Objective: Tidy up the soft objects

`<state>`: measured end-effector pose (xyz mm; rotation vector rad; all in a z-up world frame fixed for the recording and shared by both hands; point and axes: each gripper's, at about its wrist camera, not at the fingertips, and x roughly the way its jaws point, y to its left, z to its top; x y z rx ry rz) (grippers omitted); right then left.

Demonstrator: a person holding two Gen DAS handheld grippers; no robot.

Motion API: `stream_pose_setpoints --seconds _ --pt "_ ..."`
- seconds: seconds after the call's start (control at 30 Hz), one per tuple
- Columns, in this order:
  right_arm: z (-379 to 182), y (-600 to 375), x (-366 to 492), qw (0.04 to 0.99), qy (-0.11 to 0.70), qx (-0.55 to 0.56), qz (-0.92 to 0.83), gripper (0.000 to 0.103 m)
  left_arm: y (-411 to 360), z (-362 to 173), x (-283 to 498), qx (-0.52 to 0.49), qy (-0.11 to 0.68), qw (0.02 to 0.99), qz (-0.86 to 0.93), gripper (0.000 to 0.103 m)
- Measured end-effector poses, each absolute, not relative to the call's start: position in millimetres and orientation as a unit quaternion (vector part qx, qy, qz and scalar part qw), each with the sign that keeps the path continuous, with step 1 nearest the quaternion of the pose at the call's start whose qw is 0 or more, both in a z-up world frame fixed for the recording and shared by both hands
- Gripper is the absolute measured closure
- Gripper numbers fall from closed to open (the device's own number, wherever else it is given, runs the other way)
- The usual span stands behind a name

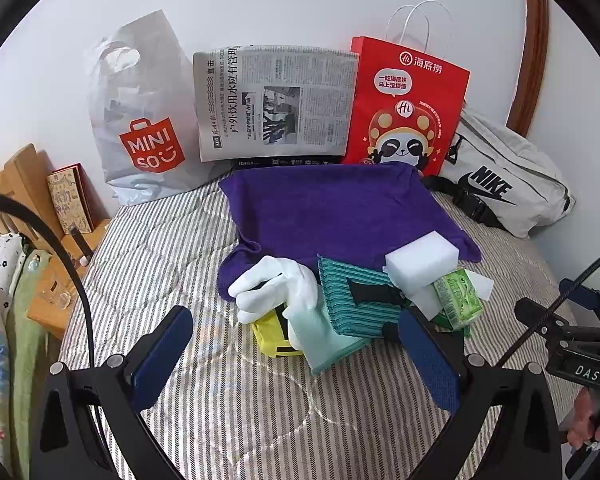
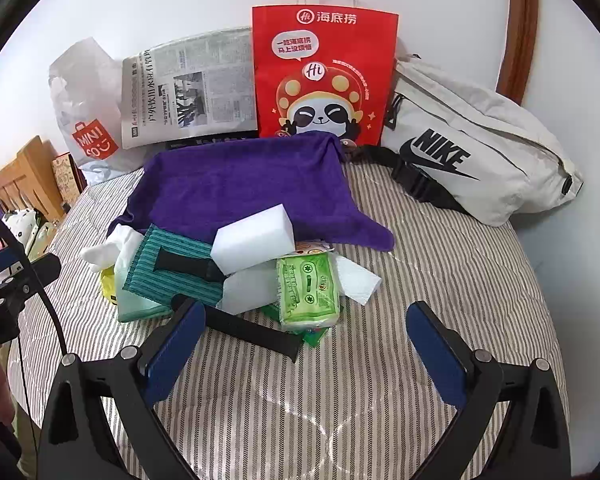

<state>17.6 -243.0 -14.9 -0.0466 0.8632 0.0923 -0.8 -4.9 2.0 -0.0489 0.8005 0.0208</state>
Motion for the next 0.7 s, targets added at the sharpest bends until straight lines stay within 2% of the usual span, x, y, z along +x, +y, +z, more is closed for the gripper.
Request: stream_pose_setpoints --seconds 0.7 --pt "-13.1 -244.9 12.9 0.91 0.412 -0.02 0.04 0.003 -8.0 -1.8 -1.3 -0.032 0.396 0.918 0.011 0.0"
